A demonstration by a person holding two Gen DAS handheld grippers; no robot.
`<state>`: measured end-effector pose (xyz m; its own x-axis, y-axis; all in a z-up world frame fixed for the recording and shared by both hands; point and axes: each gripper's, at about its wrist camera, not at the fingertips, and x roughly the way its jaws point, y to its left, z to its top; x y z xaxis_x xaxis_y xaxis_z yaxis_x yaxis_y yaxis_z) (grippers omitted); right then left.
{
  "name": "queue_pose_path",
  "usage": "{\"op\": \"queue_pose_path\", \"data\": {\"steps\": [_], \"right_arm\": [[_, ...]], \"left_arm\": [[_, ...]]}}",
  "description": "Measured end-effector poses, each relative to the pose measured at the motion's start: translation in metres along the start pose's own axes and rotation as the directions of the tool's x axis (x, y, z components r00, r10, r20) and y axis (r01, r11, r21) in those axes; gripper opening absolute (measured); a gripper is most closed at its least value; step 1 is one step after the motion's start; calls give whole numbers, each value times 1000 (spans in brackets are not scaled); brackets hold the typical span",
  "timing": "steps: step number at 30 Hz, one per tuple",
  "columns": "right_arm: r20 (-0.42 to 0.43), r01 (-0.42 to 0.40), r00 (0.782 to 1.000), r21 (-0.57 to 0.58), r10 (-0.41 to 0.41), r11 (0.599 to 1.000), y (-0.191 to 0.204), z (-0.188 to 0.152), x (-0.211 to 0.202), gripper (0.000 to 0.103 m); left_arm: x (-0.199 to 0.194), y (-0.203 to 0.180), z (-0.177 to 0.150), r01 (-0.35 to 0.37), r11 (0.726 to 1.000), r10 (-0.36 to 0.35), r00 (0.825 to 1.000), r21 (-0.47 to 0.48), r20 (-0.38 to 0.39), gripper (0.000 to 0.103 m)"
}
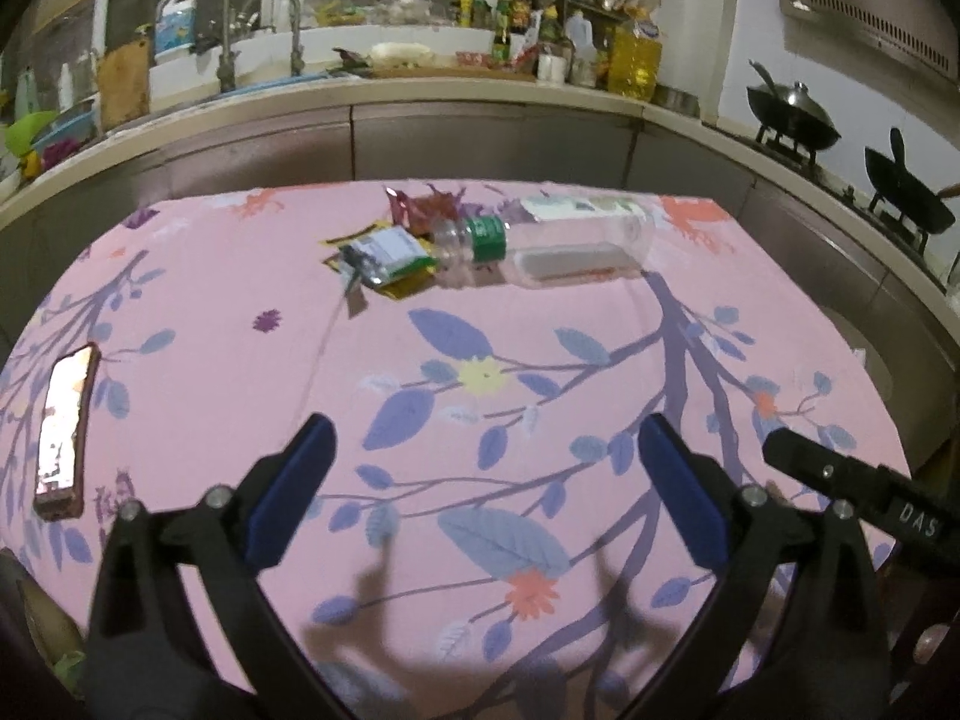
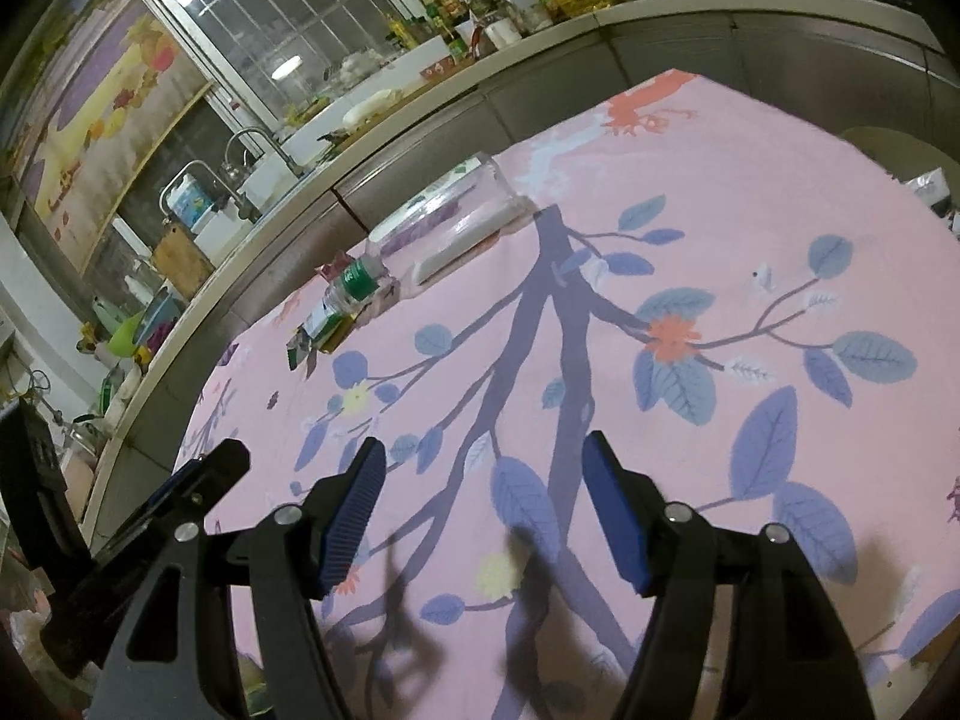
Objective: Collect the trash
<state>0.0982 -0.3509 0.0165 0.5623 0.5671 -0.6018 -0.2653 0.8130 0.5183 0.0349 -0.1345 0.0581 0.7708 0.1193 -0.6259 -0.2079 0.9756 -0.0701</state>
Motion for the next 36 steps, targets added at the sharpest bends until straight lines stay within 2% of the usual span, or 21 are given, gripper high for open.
{"op": "queue_pose_path", "data": {"steps": [5,10,15,22,33,36], "right_arm": [[38,-5,999,28,3,1000,-5,-2,-8,73],[21,-32,999,39,31,999,-7,-4,-5,75],[19,-79,997,34,78,996,-3,-4,-5,79],[19,-76,997,24,75,997,1,-5,-5,85],[31,-107,994,-3,107,994,7,-5,-7,89],[25,-116,993,-8,116,993,8,-6,-7,89]], "left_arm": [[-9,7,0,-2,999,3,999,-33,45,97],[-15,15,-1,14,997,-9,997,-71,70,97],[-22,13,0,18,998,-13,995,-54,101,97],[-22,12,0,20,999,-15,995,-51,99,97],[-25,15,0,-9,997,18,993,-71,118,97],[-27,14,0,-44,997,53,990,-68,131,97]]}}
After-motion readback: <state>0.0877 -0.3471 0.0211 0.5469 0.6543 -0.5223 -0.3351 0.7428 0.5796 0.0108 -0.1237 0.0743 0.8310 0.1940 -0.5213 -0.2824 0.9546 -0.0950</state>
